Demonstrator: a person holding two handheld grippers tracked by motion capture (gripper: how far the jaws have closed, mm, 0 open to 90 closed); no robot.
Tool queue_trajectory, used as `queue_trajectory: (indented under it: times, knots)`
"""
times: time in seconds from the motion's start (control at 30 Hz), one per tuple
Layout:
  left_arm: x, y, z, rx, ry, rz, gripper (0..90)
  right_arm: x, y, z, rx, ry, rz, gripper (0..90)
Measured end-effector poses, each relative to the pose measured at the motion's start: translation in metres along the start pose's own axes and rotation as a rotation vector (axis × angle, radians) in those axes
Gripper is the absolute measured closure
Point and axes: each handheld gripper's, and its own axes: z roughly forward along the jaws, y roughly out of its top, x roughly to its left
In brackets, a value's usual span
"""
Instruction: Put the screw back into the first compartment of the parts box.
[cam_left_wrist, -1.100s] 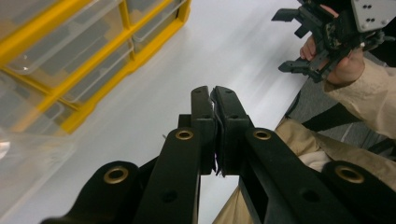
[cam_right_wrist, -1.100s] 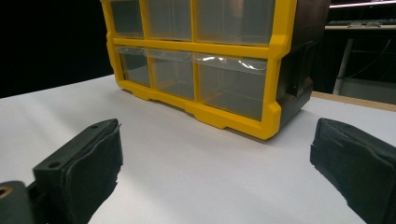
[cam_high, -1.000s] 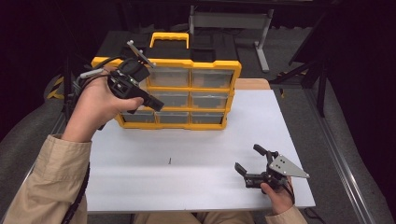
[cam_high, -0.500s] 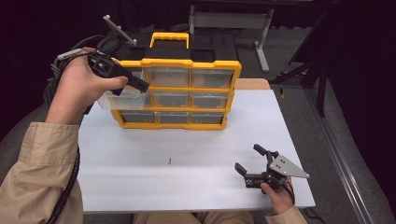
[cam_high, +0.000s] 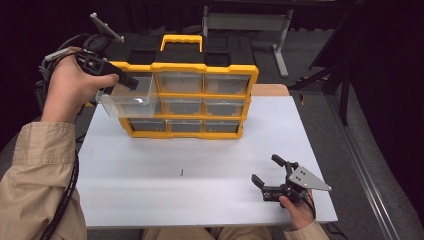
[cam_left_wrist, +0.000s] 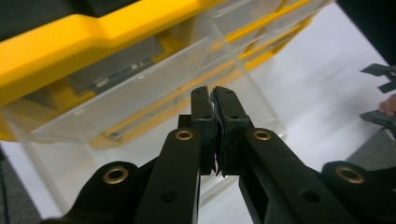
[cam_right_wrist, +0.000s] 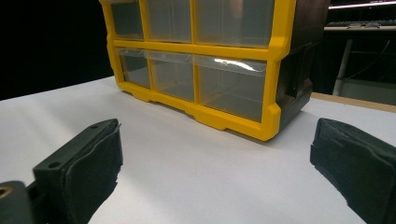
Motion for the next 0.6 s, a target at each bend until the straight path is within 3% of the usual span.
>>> queue_trajectory:
  times: [0.2, 0.37, 0.6]
  knots:
    - [0.0, 0.0, 0.002, -0.018, 0.006, -0.011, 86.9, 0.0, 0.0, 0.0, 0.003, 0.001, 0.001, 2.7]
    - [-0.006, 0.002, 0.002, -0.024, -0.002, 0.003, 81.0, 0.0, 0.0, 0.0, -0.001, -0.001, 0.003, 2.7]
    - [-0.02, 0.006, -0.005, -0.05, -0.056, 0.044, 74.5, 0.0, 0.0, 0.0, 0.0, 0.001, 0.0, 2.7]
